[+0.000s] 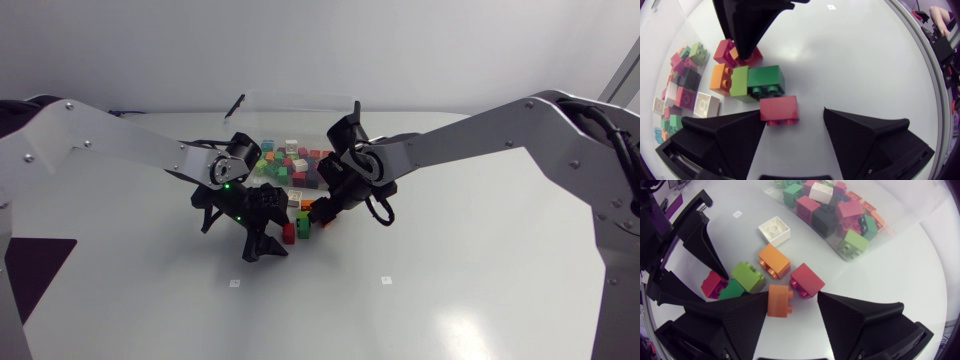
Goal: Place the duplo bricks in the container
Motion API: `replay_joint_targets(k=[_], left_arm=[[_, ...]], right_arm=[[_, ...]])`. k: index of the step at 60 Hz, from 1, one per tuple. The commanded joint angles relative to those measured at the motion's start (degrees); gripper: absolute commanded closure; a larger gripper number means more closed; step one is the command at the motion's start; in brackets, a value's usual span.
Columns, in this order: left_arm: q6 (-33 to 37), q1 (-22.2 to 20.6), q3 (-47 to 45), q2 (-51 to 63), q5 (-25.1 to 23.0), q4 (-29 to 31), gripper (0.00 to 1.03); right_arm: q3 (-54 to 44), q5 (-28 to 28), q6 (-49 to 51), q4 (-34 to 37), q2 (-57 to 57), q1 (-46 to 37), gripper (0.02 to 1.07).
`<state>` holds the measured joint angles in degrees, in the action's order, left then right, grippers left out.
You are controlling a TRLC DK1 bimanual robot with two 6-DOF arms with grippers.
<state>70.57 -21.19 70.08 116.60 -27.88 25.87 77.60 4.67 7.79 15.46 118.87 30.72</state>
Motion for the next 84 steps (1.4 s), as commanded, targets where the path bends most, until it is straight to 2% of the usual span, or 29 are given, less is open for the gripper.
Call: replay_joint_targets(k=[1, 6, 25, 29, 36, 40, 43, 47, 79, 84], left_arm=[[1.07, -0.52, -1.88, -1.46, -0.77, 1.11, 0.32], [0.36, -0.52, -1.53, -1.55, -1.30, 2.17, 0.40], [-1.13, -0.87, -2.14, -1.81, -1.92, 3.40, 0.44], [-1.13, -0.87, -2.50, -2.16, -2.00, 3.66, 0.48], [-1.13, -1.05, -3.38, -2.87, -2.00, 3.75, 0.48], [-1.22, -1.13, -3.73, -3.39, -2.00, 3.75, 0.53], [-1.31, -1.22, -4.17, -4.10, -2.09, 3.84, 0.57], [-1.48, -1.22, -4.87, -5.06, -2.36, 3.84, 0.60], [-1.92, -1.13, -8.03, -9.55, -2.36, 4.45, 0.61], [-1.92, -1.31, -8.12, -10.60, -2.36, 4.89, 0.67]], right_arm=[[2.03, -0.10, 1.44, 1.85, 1.98, 0.48, 0.45], [2.90, -0.01, 2.23, 3.34, 2.33, 0.57, 0.45], [6.77, 1.66, 4.51, 9.23, 4.62, 0.66, 0.56], [7.39, 2.19, 5.04, 10.02, 5.06, 0.57, 0.60], [8.35, 3.24, 5.92, 11.61, 5.67, 0.48, 0.61], [8.88, 3.33, 6.62, 12.31, 6.29, 0.48, 0.69], [8.79, 3.33, 6.80, 12.40, 6.64, 0.48, 0.79], [8.00, 3.60, 6.97, 12.22, 6.38, 0.48, 0.84], [0.18, 3.86, 7.24, 11.17, -3.47, 0.22, 0.85], [-0.61, 3.86, 7.24, 11.61, -6.19, 0.31, 0.85]])
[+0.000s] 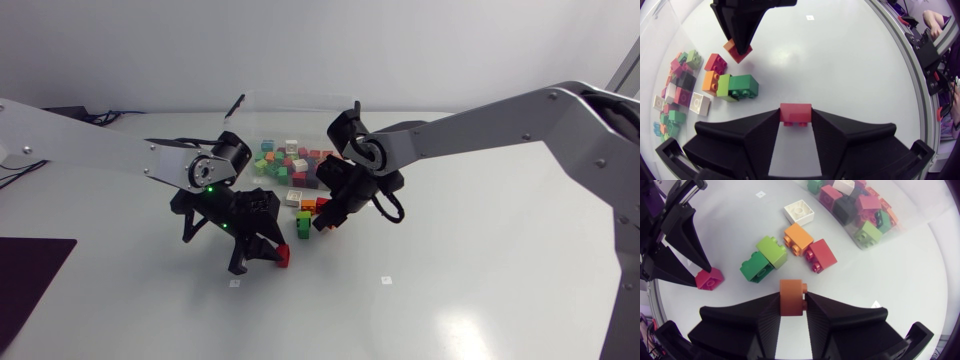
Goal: Place the duplo bricks in the container
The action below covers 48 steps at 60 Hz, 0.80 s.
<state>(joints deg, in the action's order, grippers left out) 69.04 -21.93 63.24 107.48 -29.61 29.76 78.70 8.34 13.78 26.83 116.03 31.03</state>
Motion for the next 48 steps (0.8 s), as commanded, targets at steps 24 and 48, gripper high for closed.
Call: replay_joint_targets(k=[24, 48], left_arm=[[-7.42, 2.77, 4.87, -11.15, -0.63, 2.15, 0.71], [-28.87, 8.93, 16.39, -9.04, -4.58, -10.86, 0.71]], right_arm=[[3.13, 0.80, -1.48, 1.56, -12.76, -1.67, 0.85], [9.55, 2.30, -7.01, -5.65, -11.97, -3.25, 0.85]])
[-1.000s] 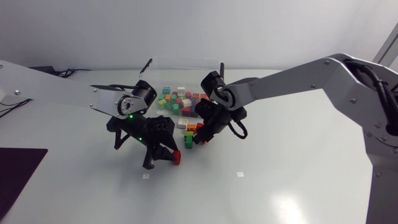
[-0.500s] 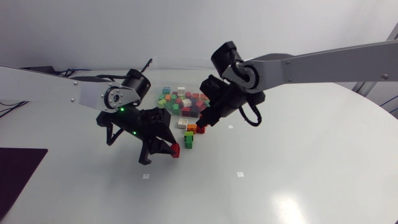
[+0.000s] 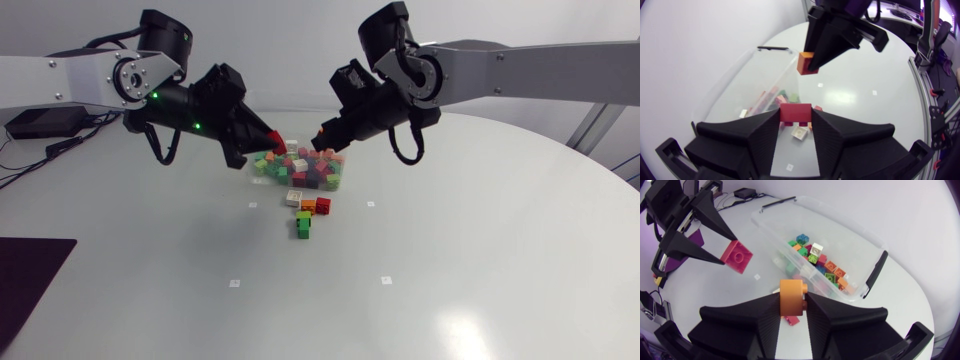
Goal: Place the duplo bricks in the container
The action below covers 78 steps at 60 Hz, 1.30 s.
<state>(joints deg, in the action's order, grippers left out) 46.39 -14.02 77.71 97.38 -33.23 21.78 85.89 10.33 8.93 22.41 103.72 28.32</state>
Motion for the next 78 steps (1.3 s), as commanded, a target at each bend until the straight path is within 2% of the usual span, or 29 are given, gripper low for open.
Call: replay_joint_targets(k=[1, 19, 26, 47, 54, 56, 58, 65, 67, 71, 78], left_arm=[[-6.84, 1.10, 2.00, 1.05, -0.96, -3.76, 0.71], [-20.02, 3.39, 4.64, 4.31, -0.87, -16.77, 0.71], [-22.05, 3.12, 4.99, 5.62, -0.69, -19.32, 0.71], [-26.18, 1.36, 7.98, 10.72, 6.69, -25.21, 0.70], [-26.44, 0.84, 9.21, 12.04, 9.33, -26.00, 0.62], [-26.44, 0.66, 9.56, 12.39, 9.77, -25.82, 0.59], [-26.35, 0.66, 9.56, 12.57, 10.12, -26.00, 0.54], [-26.09, 0.40, 8.77, 12.22, 11.35, -26.26, 0.24], [-26.00, 0.40, 8.16, 11.78, 11.44, -26.53, 0.18], [-25.91, 0.49, 6.49, 10.28, 11.52, -27.58, 0.12], [-25.82, 0.66, 3.50, 7.47, 11.52, -29.34, 0.11]], right_arm=[[2.62, 0.31, -2.16, -1.32, 0.43, -0.54, 0.85], [7.45, 0.22, -4.62, -5.01, 4.82, -1.60, 0.85], [9.04, -0.57, -4.80, -5.89, 6.58, -1.77, 0.85], [14.66, -2.42, -5.41, -7.03, 13.00, -3.18, 0.85], [16.24, -3.91, -5.41, -7.03, 14.40, -3.18, 0.84], [16.59, -4.09, -5.41, -6.95, 14.75, -3.35, 0.80], [16.95, -4.35, -5.41, -6.77, 15.11, -3.44, 0.70], [17.38, -4.35, -5.33, -6.42, 15.02, -3.62, 0.29], [17.12, -4.44, -5.33, -6.42, 14.58, -3.62, 0.21], [16.24, -4.44, -5.15, -6.59, 13.26, -3.71, 0.17], [14.13, -4.35, -4.71, -6.86, 10.89, -3.79, 0.17]])
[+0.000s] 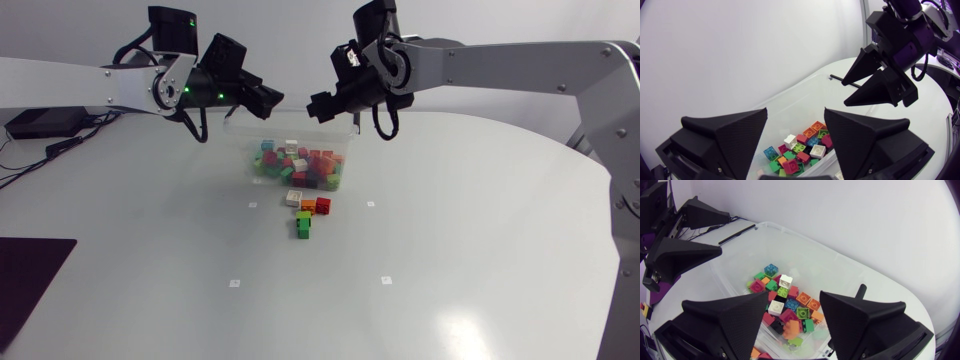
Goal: Place the duplo bricks in the container
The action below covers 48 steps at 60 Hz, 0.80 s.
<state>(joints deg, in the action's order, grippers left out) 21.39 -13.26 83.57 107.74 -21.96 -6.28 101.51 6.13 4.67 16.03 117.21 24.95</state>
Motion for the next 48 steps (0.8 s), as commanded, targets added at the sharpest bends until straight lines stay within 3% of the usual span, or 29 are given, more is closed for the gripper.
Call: replay_joint_targets(k=[1, 13, 31, 39, 48], left_arm=[[-0.64, -0.10, -3.33, -3.77, 0.16, -1.27, 0.11], [2.87, -0.19, -12.20, -12.03, -2.65, -1.63, 0.11], [19.13, -0.98, -20.46, -13.88, -10.74, 7.60, 0.11], [22.65, -1.33, -21.70, -10.36, -10.65, 8.31, 0.11], [20.62, -2.04, -19.76, -3.59, -7.93, 8.31, 0.12]], right_arm=[[-2.20, -0.07, -0.27, -0.56, -3.30, -0.43, 0.17], [-12.04, 2.13, 3.95, -1.79, -12.00, -0.43, 0.17], [-28.83, 6.35, 13.09, -4.69, -21.93, -0.43, 0.17], [-33.49, 7.67, 15.90, -5.57, -22.64, 0.19, 0.17], [-37.71, 7.23, 18.27, -8.91, -21.58, 1.07, 0.17]])
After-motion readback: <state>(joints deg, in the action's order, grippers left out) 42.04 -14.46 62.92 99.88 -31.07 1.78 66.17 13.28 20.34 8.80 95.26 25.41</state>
